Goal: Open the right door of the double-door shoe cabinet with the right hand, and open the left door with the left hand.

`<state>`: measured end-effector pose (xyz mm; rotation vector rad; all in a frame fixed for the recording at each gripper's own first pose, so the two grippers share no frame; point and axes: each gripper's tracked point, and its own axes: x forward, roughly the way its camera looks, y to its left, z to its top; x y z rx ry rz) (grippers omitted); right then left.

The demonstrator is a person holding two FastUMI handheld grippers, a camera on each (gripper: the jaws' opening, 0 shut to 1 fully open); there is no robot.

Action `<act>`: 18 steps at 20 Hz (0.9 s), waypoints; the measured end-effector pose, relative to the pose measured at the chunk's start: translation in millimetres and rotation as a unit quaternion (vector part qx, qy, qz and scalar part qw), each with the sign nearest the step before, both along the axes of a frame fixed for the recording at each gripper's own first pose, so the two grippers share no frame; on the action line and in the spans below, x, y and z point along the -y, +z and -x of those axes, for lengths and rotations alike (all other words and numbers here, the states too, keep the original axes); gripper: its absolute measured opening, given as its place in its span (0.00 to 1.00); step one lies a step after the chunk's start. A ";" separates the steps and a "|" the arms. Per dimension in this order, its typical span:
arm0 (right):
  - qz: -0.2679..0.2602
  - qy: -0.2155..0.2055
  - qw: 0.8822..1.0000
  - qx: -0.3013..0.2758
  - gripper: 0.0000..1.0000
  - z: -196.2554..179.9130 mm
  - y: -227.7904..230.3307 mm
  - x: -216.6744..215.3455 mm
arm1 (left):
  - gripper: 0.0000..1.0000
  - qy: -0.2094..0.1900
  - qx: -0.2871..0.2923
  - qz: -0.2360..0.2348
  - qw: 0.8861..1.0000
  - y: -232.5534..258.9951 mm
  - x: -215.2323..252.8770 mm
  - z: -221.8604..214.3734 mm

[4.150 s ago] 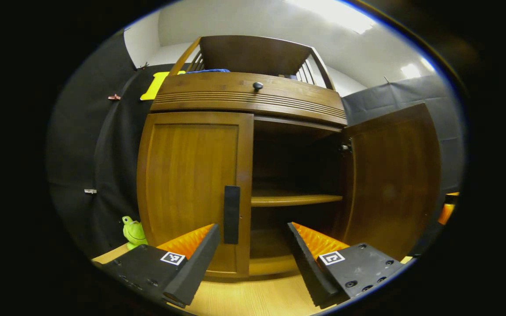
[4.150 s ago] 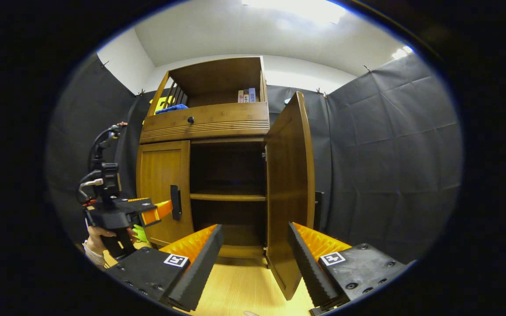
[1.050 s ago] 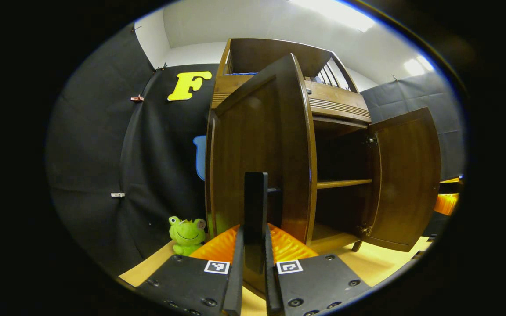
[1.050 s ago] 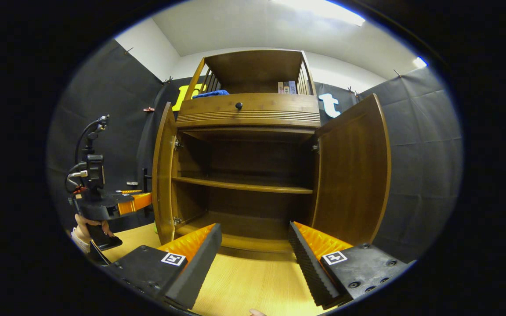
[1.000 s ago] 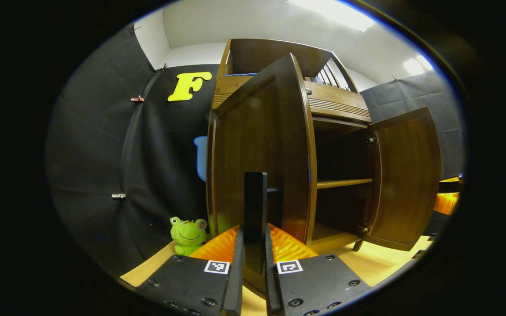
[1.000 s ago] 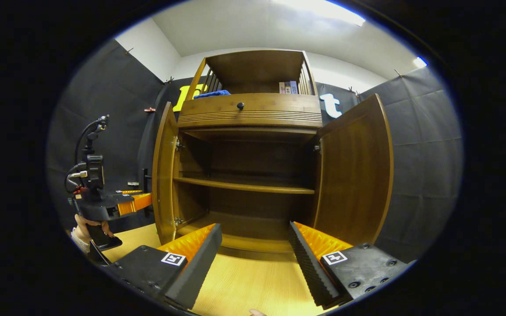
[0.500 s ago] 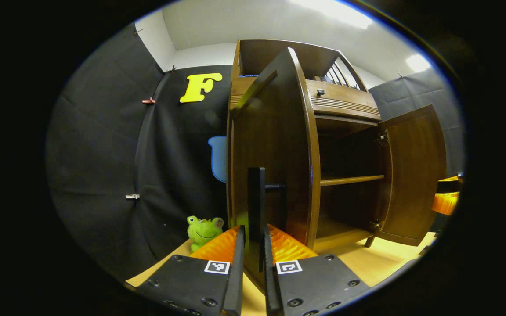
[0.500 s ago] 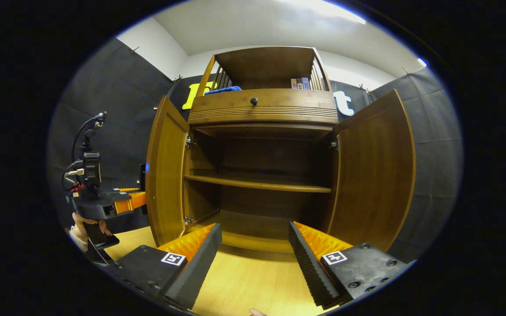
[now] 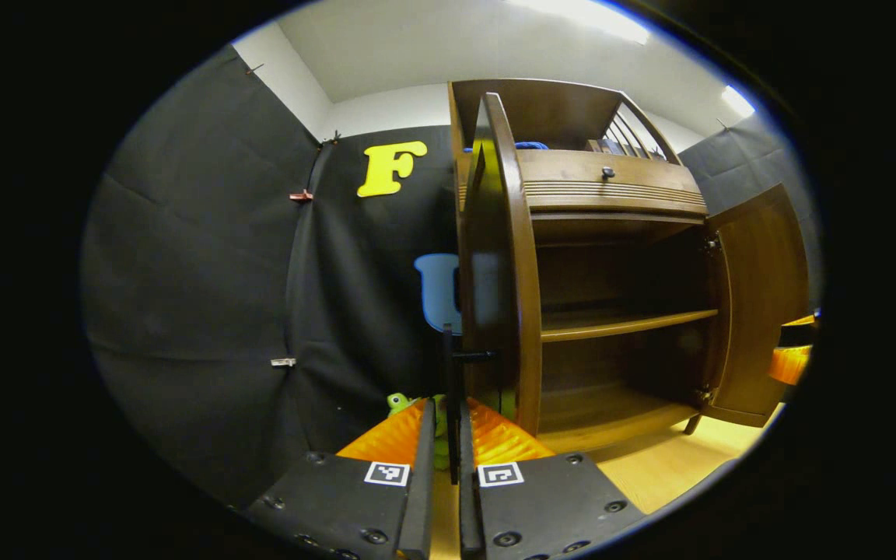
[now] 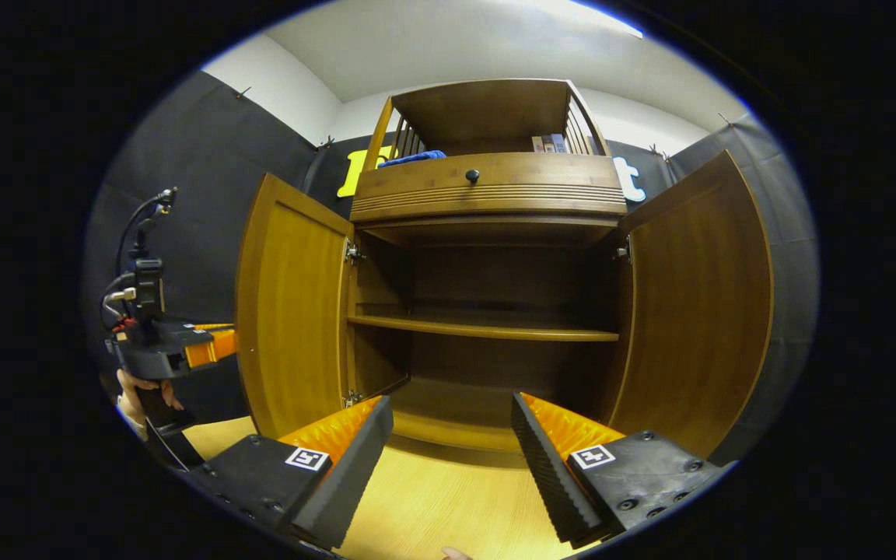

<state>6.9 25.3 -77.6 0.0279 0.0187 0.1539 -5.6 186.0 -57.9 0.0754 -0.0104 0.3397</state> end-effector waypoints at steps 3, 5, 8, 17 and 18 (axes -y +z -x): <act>-0.002 -0.006 1.000 -0.002 0.97 -1.5 0.4 -1.0 | 0.14 -0.008 0.004 0.012 1.000 13.4 11.3 19.4; -0.006 -0.011 1.000 -0.002 0.97 -2.4 1.5 -0.2 | 0.19 -0.023 0.011 0.016 1.000 23.0 25.5 29.4; -0.007 -0.018 1.000 -0.002 0.97 -3.3 2.4 1.6 | 0.26 -0.061 0.000 0.023 0.998 24.7 51.1 31.9; 0.001 -0.047 0.999 0.004 0.96 4.0 10.6 14.8 | 0.34 -0.136 -0.011 0.022 0.990 20.4 112.9 8.6; 0.002 -0.052 0.999 0.004 0.96 4.7 11.1 17.6 | 0.47 -0.147 -0.004 0.018 0.989 21.6 121.0 5.3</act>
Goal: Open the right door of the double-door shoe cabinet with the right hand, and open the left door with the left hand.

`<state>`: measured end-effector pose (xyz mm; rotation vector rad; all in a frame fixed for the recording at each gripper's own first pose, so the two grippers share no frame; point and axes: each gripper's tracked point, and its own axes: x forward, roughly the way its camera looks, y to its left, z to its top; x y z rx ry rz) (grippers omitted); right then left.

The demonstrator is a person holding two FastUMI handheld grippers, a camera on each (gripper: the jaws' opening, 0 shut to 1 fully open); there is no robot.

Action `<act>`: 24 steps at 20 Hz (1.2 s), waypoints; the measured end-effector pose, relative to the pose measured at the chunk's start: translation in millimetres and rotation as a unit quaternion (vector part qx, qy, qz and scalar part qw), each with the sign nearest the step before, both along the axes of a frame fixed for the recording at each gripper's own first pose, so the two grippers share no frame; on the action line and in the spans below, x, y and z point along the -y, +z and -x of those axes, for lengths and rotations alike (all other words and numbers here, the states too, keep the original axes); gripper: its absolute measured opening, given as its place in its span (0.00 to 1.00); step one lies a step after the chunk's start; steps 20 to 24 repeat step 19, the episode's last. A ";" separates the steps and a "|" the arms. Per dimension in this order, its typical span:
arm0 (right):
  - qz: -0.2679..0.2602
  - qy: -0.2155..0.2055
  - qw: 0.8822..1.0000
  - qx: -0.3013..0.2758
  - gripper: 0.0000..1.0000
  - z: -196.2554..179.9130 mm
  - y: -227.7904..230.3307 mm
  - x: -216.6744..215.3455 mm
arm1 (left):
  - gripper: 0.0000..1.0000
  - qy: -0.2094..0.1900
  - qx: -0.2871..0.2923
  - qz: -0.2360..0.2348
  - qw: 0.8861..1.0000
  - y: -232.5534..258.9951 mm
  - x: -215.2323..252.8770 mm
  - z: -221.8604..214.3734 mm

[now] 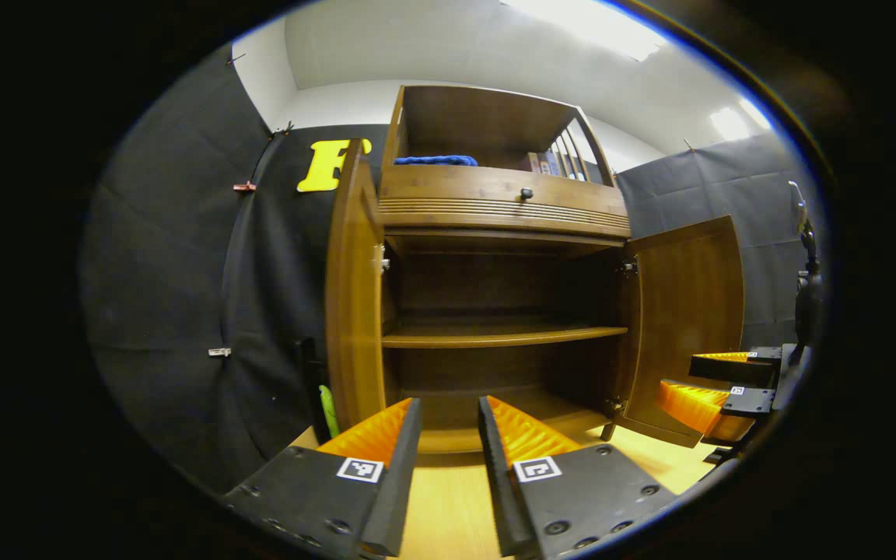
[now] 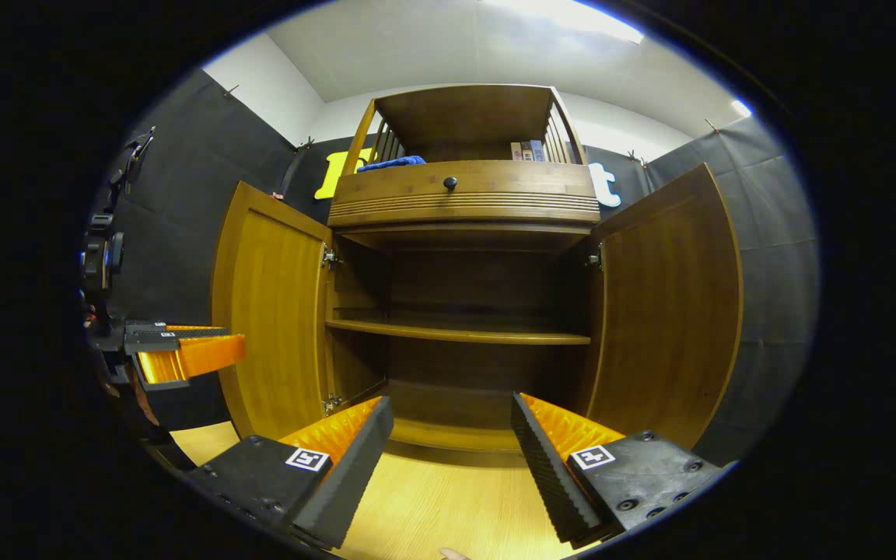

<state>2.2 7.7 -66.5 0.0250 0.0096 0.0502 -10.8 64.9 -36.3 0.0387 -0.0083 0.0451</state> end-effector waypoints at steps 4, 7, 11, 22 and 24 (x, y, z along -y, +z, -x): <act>-0.001 -0.015 1.000 -0.001 0.96 3.7 0.8 13.0 | 0.99 -0.047 -0.003 0.005 0.999 -10.8 26.4 -9.3; -0.008 -0.022 1.000 0.005 0.95 5.9 5.3 20.8 | 0.96 -0.050 -0.009 -0.001 0.999 -16.3 34.1 -19.0; -0.023 -0.020 0.999 0.031 0.95 10.4 24.5 25.5 | 0.98 -0.055 0.004 0.000 0.998 -10.1 42.4 -20.2; -0.021 -0.012 0.998 0.057 0.95 17.0 50.2 17.7 | 0.96 -0.055 0.010 0.011 0.998 2.0 42.9 -16.7; -0.021 -0.012 0.998 0.057 0.95 17.0 50.2 17.7 | 0.96 -0.055 0.010 0.011 0.998 2.0 42.9 -16.7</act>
